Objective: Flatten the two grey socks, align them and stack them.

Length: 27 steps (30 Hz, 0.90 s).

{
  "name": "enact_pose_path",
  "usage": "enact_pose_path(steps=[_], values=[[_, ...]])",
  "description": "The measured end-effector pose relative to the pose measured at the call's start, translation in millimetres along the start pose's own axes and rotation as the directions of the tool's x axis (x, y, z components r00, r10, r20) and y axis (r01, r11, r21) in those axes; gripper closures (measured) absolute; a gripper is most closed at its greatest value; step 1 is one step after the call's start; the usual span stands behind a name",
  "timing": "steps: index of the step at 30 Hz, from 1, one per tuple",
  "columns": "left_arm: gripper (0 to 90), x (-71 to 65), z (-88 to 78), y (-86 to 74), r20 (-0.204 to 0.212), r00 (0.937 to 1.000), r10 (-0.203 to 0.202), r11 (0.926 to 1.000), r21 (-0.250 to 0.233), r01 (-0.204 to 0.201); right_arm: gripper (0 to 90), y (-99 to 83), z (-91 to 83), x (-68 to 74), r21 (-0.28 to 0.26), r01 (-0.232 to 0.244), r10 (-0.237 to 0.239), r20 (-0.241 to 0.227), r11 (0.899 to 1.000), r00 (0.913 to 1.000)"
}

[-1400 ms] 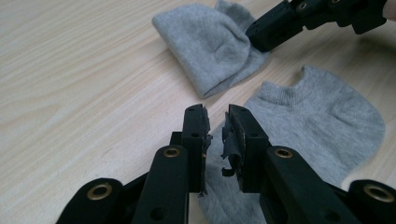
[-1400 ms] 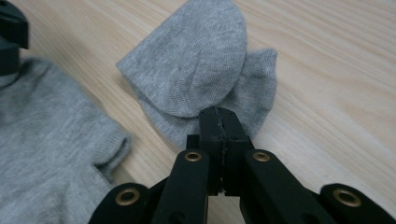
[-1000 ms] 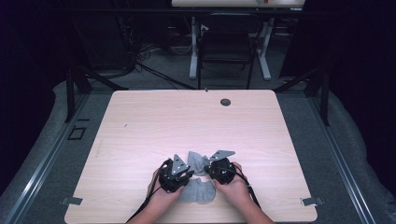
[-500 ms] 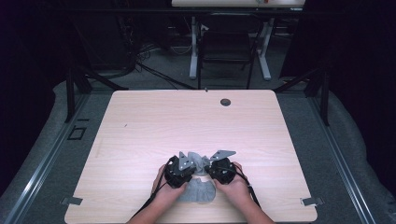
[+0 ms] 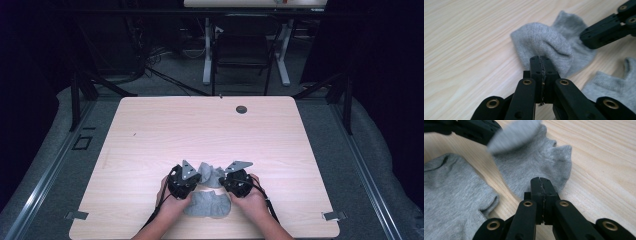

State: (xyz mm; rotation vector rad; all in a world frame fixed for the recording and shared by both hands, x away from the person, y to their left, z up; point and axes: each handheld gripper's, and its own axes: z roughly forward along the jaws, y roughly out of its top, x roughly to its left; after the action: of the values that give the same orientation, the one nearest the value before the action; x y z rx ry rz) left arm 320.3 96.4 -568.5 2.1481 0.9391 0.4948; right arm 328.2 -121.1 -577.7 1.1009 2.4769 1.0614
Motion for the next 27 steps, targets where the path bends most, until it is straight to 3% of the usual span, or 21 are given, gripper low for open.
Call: enact_pose_path(steps=[4, 7, 16, 21, 24, 27], values=[[89.9, 10.3, -3.4, -8.8, -0.032, 0.9993, -0.022, 0.9994, 0.026, 0.023, 90.0, 0.0, -0.1, -0.2, 0.002, -0.002, 0.002, -0.001, 1.0, 1.0], [87.8, 16.8, -4.9, -13.4, -0.029, 0.9979, -0.057, 0.998, 0.025, 0.058, 90.0, 0.2, -0.1, -0.6, 0.003, -0.001, 0.001, -0.002, 1.0, 1.0], [82.9, 18.0, -18.7, -7.9, -0.045, 0.9979, -0.046, 0.9986, -0.028, 0.045, 90.0, 0.1, 0.0, -0.5, 0.001, -0.004, 0.004, -0.002, 1.0, 1.0], [80.8, 25.6, -31.4, -5.0, -0.064, 0.9965, -0.054, 0.9967, -0.064, 0.05, 90.0, -0.1, 0.0, -0.6, -0.002, -0.008, 0.008, -0.003, 1.0, 1.0], [77.8, 31.8, -31.1, -2.6, -0.059, 0.9954, -0.075, 0.995, -0.071, 0.071, 90.0, -0.1, 0.2, -0.6, -0.003, -0.006, 0.006, -0.003, 1.0, 1.0], [74.6, 35.0, -24.9, -0.9, -0.061, 0.9957, -0.07, 0.9961, -0.059, 0.066, 90.0, -0.1, 0.2, -0.6, -0.003, -0.008, 0.008, -0.003, 1.0, 1.0]])
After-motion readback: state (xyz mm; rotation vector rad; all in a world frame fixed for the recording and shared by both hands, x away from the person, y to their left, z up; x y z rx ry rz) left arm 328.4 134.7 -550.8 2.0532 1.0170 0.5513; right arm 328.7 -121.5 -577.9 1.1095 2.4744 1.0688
